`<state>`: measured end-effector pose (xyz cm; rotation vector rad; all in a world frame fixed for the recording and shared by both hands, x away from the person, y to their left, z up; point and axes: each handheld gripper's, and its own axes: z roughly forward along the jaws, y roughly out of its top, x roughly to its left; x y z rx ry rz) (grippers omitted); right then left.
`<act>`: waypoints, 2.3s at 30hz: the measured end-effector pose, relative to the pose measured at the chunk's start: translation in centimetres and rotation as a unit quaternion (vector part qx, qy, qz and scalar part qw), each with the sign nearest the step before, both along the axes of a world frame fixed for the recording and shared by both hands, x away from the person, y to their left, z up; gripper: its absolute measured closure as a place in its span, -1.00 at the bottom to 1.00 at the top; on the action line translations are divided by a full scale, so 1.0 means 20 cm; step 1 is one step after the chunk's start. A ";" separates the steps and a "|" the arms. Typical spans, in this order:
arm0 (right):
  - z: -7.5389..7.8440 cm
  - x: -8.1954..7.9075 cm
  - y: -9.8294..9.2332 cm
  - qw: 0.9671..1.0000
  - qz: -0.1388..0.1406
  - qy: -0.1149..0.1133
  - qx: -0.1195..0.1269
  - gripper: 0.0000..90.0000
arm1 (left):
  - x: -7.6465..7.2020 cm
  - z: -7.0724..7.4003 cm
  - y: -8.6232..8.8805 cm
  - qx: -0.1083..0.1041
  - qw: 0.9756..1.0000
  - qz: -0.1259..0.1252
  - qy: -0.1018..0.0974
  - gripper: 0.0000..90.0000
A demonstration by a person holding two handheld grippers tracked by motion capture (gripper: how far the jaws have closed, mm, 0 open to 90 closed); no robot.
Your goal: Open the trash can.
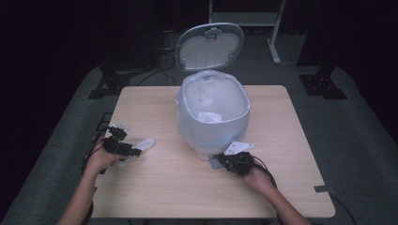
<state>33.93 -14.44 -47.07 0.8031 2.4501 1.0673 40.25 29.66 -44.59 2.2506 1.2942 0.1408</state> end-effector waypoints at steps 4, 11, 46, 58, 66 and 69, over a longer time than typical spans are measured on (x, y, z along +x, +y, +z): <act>0.00 0.00 0.00 1.000 0.001 0.000 0.000 0.78 | 0.00 -0.01 0.00 0.004 1.000 -0.003 0.003 0.05; 0.00 0.00 0.00 1.000 0.000 -0.001 -0.001 0.78 | -0.01 -0.01 0.00 0.008 1.000 0.002 0.000 0.24; 0.00 0.00 0.00 1.000 0.001 -0.001 -0.001 0.78 | -0.05 -0.01 -0.02 -0.034 0.999 -0.025 0.005 0.89; 0.00 0.00 0.00 1.000 0.002 0.000 -0.001 0.78 | -0.09 0.09 -0.06 -0.041 0.998 -0.052 -0.003 0.90; 0.00 0.00 0.00 1.000 0.003 0.001 -0.002 0.78 | -0.11 0.15 -0.07 -0.044 0.997 -0.062 -0.012 0.90; 0.00 0.00 0.00 1.000 0.003 0.001 -0.002 0.78 | -0.12 0.18 -0.08 -0.046 0.997 -0.066 -0.013 0.90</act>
